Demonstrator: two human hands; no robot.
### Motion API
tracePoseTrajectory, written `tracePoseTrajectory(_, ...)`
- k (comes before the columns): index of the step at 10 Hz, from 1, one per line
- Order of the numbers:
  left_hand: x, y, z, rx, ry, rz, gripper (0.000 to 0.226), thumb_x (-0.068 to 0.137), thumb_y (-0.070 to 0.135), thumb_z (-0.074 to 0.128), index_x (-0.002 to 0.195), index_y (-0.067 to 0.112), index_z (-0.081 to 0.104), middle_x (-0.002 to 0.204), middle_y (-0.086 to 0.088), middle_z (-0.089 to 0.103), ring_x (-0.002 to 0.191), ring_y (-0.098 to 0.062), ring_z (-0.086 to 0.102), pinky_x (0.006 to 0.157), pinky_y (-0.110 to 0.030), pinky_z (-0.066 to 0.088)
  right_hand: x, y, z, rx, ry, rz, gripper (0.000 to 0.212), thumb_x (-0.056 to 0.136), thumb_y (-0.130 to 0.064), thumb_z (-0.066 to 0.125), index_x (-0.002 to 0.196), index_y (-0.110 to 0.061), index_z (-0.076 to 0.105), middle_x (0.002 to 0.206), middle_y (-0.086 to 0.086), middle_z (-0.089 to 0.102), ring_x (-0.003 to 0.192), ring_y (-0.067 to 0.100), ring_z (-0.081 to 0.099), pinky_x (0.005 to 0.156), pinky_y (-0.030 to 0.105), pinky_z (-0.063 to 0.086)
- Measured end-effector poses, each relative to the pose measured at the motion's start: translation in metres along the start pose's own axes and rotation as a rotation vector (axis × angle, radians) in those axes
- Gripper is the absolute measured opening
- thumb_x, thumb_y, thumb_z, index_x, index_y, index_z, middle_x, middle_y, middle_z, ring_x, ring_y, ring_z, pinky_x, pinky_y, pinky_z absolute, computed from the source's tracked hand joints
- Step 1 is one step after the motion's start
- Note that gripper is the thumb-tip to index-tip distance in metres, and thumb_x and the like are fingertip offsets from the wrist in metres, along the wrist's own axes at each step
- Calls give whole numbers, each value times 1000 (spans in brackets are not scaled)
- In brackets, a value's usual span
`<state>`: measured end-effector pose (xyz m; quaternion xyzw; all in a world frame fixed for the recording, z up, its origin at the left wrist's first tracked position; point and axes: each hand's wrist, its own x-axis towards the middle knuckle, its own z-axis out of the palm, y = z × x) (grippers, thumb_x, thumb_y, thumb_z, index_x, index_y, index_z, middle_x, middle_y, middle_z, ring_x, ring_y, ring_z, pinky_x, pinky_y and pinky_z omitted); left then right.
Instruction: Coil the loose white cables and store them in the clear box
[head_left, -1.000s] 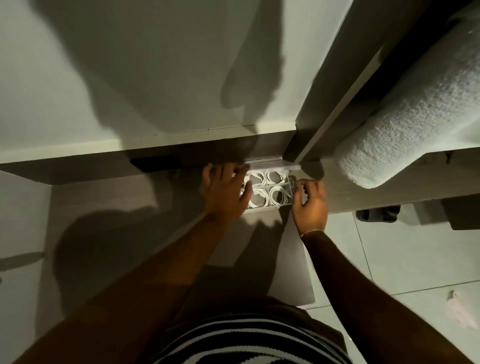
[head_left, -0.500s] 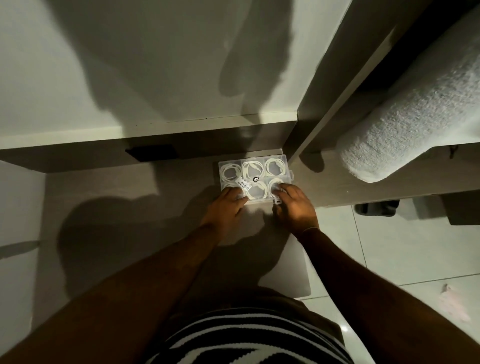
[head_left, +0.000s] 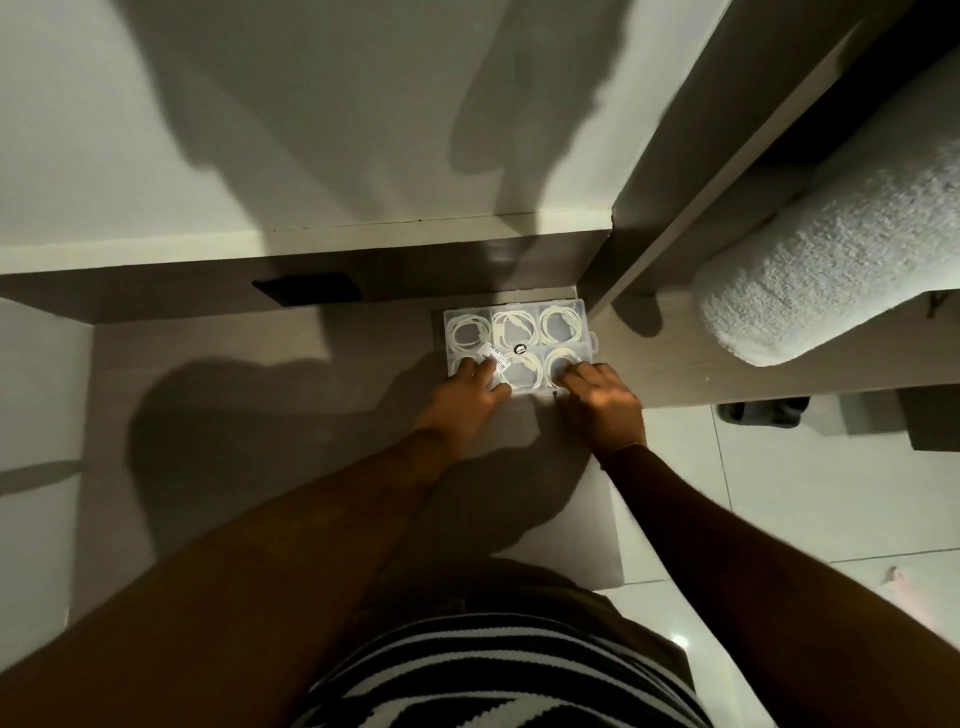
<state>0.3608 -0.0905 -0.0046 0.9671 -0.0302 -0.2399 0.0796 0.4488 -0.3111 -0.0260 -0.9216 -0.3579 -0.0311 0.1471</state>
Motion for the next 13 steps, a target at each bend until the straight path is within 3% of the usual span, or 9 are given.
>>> tracePoseTrajectory(3,6,6,-11,223,-99,52,48,101,13,52,147,10,38,163,-27,19,148,-47,26,99,-53,50,7,3,4,-84,-108,-76,40,75,-9,91,113,-3,78,108,16,79,92,38,76,72,41,64)
tracePoseTrajectory(5,4,6,-8,257,-10,53,42,100,6,45,142,10,42,159,-27,30,142,-45,36,92,-48,54,6,2,3,-58,-98,-40,38,76,-8,90,113,-5,78,108,13,79,91,36,75,63,38,63)
tracePoseTrajectory(6,3,3,-4,224,3,28,50,99,10,53,146,14,38,163,-22,26,144,-43,34,93,-45,54,4,-1,4,-37,-112,-12,40,76,-8,90,113,-6,77,109,15,78,93,38,75,63,42,64)
tracePoseTrajectory(8,14,3,-20,99,15,-66,62,92,8,64,148,15,39,165,-17,22,147,-41,28,101,-50,50,17,-3,8,11,-34,-14,35,81,-1,86,114,3,76,115,26,75,104,46,73,85,52,63)
tracePoseTrajectory(9,18,0,-26,102,13,-69,63,90,2,62,148,13,40,164,-17,23,147,-40,27,101,-52,50,20,-3,7,10,-30,-3,31,85,-4,82,116,1,76,116,24,75,107,45,73,87,49,64)
tracePoseTrajectory(11,16,-1,-18,3,51,-67,63,86,-7,61,144,12,46,165,-16,25,149,-39,27,112,-50,43,19,-6,3,46,-141,86,34,95,-9,71,129,-3,70,132,21,70,123,42,66,105,49,52)
tracePoseTrajectory(12,15,-2,-12,-68,92,-77,59,88,0,64,144,13,49,166,-14,25,151,-38,24,116,-49,36,19,-6,3,53,-257,149,42,102,-19,61,142,-9,61,148,17,59,139,39,53,119,46,37)
tracePoseTrajectory(13,6,-4,-10,-141,122,-77,57,95,17,63,150,15,46,167,-12,25,153,-34,22,122,-48,30,21,-14,5,54,-239,238,49,97,-24,64,143,-10,59,148,17,58,138,38,52,120,47,35)
